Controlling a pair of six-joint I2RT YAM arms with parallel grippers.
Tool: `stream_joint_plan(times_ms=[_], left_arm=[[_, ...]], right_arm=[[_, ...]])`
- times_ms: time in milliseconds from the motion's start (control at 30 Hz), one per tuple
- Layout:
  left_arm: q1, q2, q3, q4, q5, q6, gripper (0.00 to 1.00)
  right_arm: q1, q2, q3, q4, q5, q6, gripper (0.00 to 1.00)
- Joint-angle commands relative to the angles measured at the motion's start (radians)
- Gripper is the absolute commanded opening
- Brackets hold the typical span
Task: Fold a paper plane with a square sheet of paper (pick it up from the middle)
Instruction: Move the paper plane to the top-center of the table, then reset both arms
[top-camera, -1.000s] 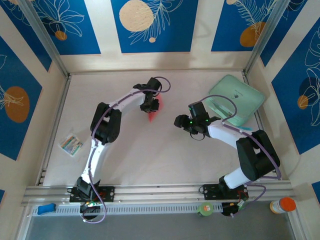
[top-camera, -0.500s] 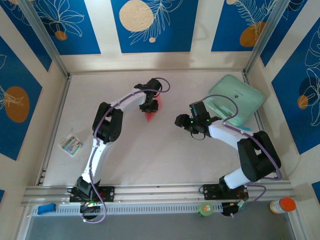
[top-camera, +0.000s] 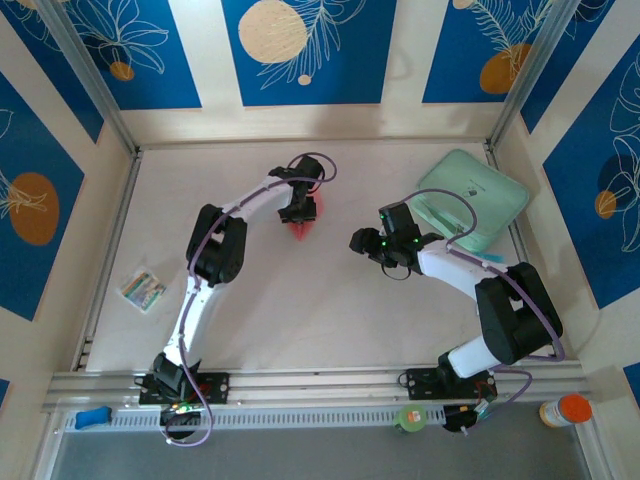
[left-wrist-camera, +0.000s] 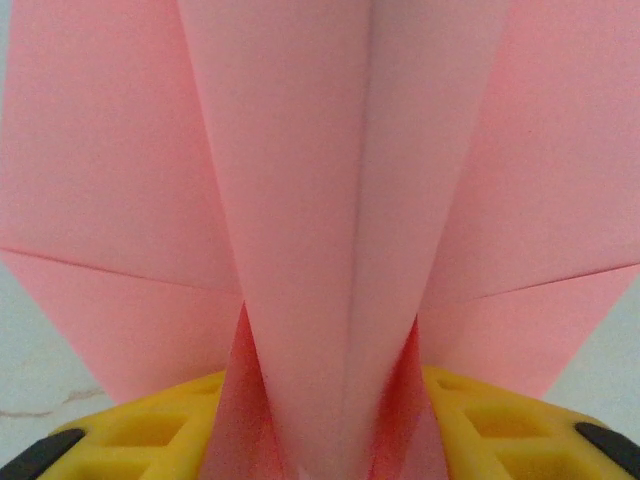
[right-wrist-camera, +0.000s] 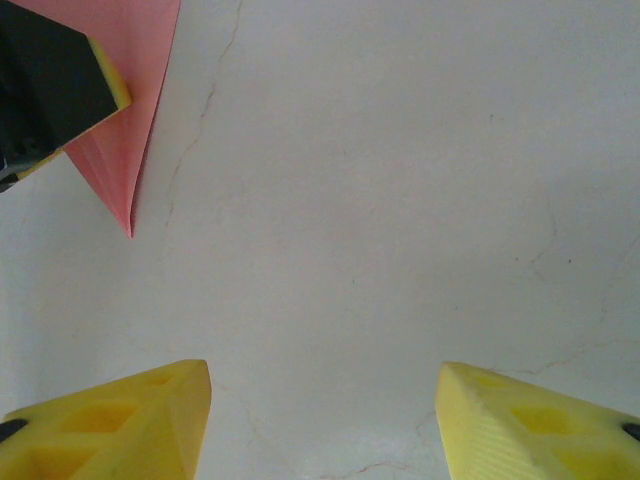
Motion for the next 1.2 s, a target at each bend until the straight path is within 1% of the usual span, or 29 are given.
stream_joint_plan(times_ms=[0, 167, 300, 500, 600, 767, 967, 1100, 1167], left_arm=[[0.020, 0.071, 0.006, -0.043, -0.019, -0.030, 0.46], [0.016, 0.091, 0.028, -0.069, -0.044, -0.015, 0.48], [0.015, 0.093, 0.037, -0.074, -0.042, 0.000, 0.48], [0.013, 0.037, 0.078, -0.079, -0.016, 0.011, 0.48], [0.013, -0.027, 0.070, -0.064, -0.009, 0.010, 0.49], [0.012, -0.162, -0.017, 0.002, -0.026, 0.001, 0.50], [0.012, -0.289, -0.099, 0.037, -0.040, -0.007, 0.53], [0.014, -0.413, -0.184, 0.080, -0.086, 0.003, 0.58], [0.021, -0.503, -0.268, 0.132, -0.117, 0.018, 0.64]], right_arm=[[-0.006, -0.019, -0.011, -0.013, 0.008, -0.005, 0.61], [-0.006, -0.016, -0.010, -0.008, 0.005, -0.004, 0.61], [-0.004, -0.015, -0.007, -0.008, 0.006, -0.004, 0.61], [-0.004, -0.022, 0.001, -0.012, 0.011, -0.005, 0.62], [-0.004, -0.031, 0.009, -0.019, 0.021, -0.008, 0.62], [-0.004, -0.047, 0.023, -0.036, 0.042, -0.019, 0.64], [-0.006, -0.086, 0.044, -0.072, 0.072, -0.039, 0.67], [-0.010, -0.150, 0.080, -0.132, 0.143, -0.086, 0.73], [-0.015, -0.196, 0.105, -0.171, 0.216, -0.131, 0.81]])
